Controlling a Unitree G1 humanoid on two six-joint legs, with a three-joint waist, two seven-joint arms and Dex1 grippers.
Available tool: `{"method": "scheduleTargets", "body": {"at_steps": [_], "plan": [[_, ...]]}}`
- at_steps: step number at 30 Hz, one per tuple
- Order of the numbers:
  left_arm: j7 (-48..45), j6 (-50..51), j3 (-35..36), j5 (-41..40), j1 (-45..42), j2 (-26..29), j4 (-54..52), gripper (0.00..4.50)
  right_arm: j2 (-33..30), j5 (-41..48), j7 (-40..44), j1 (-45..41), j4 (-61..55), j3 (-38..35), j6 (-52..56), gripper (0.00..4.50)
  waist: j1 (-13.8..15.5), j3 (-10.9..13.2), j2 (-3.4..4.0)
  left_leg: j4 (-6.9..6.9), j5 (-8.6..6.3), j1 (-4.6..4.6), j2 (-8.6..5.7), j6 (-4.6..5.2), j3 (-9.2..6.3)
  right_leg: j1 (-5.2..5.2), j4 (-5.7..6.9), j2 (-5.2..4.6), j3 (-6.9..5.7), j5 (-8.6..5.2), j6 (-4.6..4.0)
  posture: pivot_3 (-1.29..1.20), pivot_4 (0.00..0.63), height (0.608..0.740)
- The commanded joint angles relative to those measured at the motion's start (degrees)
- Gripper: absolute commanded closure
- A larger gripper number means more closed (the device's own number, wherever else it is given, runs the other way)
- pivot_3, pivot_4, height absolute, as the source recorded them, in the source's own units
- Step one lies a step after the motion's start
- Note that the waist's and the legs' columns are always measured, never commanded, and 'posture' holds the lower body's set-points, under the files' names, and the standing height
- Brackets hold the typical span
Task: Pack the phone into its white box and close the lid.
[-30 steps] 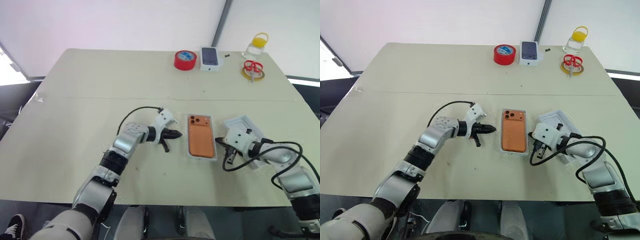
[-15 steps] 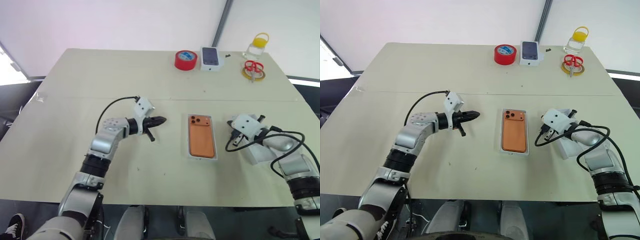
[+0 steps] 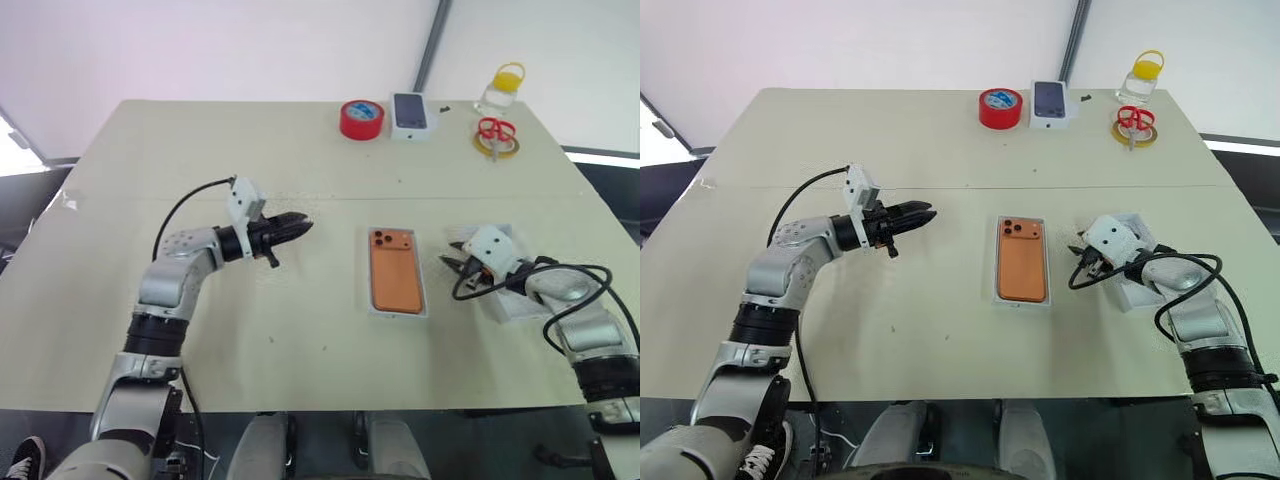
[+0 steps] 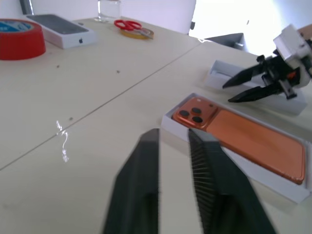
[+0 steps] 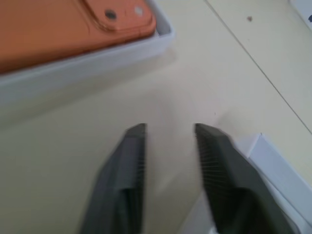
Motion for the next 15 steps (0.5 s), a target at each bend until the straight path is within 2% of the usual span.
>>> {"method": "scheduleTargets", "body": {"at_steps": [1,2,9,15], "plan": [[-2.7,-4.3,0.7,0.2,0.9,2.4,-0.7,1.55,-3.0,1.6,-0.4,0.6,-6.1,-4.7,4.3,1.54,0.1,0.0,0.01,0.00,0.00,0.00,0.00,0.00,0.00,0.00,0.00,0.00,0.00,0.00,0.00,0.00,0.150,0.740],[-3.3,-5.3,0.6,0.3,1.4,2.9,-0.9,1.08,-3.8,1.4,-0.6,1.2,-7.3,-5.5,5.3,1.54,0.1,0.0,0.02,-0.02,0.00,0.00,0.00,0.00,0.00,-0.01,0.00,0.00,0.00,0.00,0.00,0.00,0.150,0.740],[-7.2,-19.1,-0.9,3.1,5.5,4.5,-1.1,1.08,-6.6,3.4,-1.0,6.0,-14.0,-8.9,21.1,1.54,0.3,0.0,0.01,-0.03,0.00,-0.03,-0.01,0.00,0.01,0.00,-0.06,-0.06,0.01,-0.08,-0.16,0.00,0.150,0.740],[-11.0,-21.9,-2.1,2.0,9.0,5.1,-3.1,1.08,-7.3,6.8,-1.3,8.1,-19.9,-10.3,35.7,1.54,0.3,0.0,0.05,-0.04,-0.01,-0.02,0.03,0.00,0.04,-0.06,-0.03,-0.07,0.01,-0.08,-0.16,0.00,0.150,0.740]]}}
